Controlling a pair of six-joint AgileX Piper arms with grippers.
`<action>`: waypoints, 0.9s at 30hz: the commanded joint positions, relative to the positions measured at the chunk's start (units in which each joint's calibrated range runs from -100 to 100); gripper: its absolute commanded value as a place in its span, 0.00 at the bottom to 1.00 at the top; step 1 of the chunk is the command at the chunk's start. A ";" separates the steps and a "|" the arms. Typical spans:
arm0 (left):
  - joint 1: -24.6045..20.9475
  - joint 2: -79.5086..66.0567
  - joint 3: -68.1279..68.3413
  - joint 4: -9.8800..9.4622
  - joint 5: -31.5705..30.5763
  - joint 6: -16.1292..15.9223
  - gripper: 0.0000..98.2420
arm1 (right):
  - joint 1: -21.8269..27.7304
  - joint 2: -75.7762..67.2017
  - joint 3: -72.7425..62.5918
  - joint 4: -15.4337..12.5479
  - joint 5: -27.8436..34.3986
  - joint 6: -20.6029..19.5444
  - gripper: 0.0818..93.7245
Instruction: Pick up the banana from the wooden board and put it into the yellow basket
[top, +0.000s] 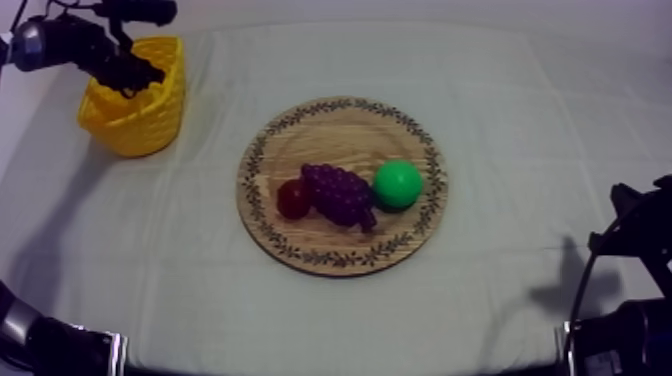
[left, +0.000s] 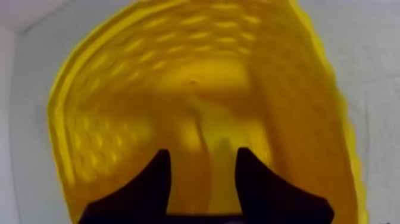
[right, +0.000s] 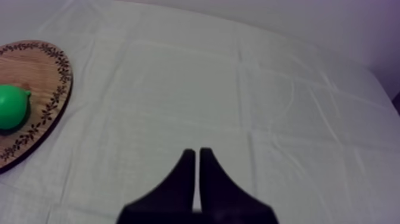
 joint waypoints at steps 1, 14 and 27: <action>-0.02 -1.70 1.85 0.02 -1.83 0.09 0.41 | 0.02 -0.02 -0.03 -0.02 -0.01 -0.01 0.00; 2.52 -31.11 24.88 -0.26 -8.45 3.74 0.01 | 0.02 -0.02 -0.03 -0.02 -0.01 0.00 0.00; -1.97 -72.20 59.99 -0.09 -19.58 9.92 0.00 | 0.02 -0.02 -0.03 -0.02 -0.01 0.02 0.00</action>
